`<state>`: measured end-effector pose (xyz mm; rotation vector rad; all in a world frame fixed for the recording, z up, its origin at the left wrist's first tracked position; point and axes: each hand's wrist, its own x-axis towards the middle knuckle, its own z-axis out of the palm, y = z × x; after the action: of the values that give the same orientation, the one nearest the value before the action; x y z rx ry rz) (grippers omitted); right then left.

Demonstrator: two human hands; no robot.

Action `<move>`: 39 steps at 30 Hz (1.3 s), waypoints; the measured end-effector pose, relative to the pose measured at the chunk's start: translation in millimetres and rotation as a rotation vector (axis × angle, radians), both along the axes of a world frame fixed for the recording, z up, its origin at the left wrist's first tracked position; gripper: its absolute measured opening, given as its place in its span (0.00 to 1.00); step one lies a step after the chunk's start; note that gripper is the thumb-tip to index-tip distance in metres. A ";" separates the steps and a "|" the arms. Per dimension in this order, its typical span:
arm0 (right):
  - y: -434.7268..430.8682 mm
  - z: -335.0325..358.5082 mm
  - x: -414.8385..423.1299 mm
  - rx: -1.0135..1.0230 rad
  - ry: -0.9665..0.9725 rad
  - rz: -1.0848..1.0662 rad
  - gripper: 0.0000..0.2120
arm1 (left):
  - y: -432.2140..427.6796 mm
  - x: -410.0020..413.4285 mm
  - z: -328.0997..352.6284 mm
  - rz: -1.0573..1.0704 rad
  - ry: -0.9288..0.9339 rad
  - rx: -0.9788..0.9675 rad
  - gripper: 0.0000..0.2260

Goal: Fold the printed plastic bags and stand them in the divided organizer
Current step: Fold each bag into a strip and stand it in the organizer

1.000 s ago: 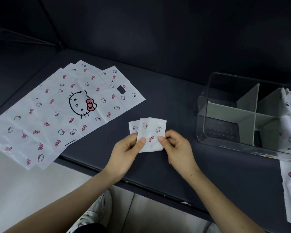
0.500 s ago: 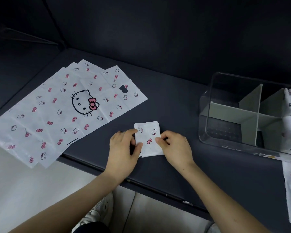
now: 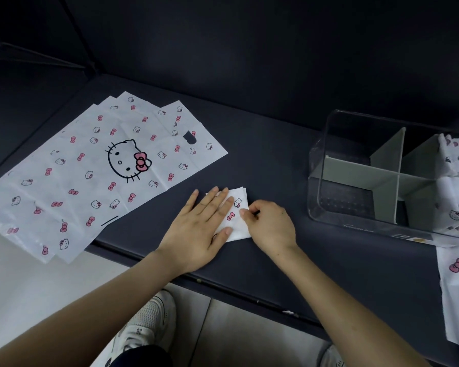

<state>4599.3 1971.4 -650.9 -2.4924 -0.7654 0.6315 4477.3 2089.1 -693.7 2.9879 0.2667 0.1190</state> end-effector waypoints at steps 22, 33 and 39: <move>-15.0 5.3 -16.6 -0.087 0.034 -0.123 0.12 | -42.0 7.5 -1.7 0.363 0.030 -0.017 0.32; -11.3 13.2 -17.3 0.202 0.064 -0.152 0.11 | -37.8 5.6 6.2 0.401 -0.135 -0.269 0.31; -44.2 45.8 8.1 0.326 0.342 0.041 0.19 | -17.2 20.7 67.3 0.562 -0.219 -1.065 0.23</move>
<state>4607.4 1927.2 -605.1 -2.0103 -0.7231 0.8457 4498.0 2072.0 -626.4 1.7746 0.8202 0.2566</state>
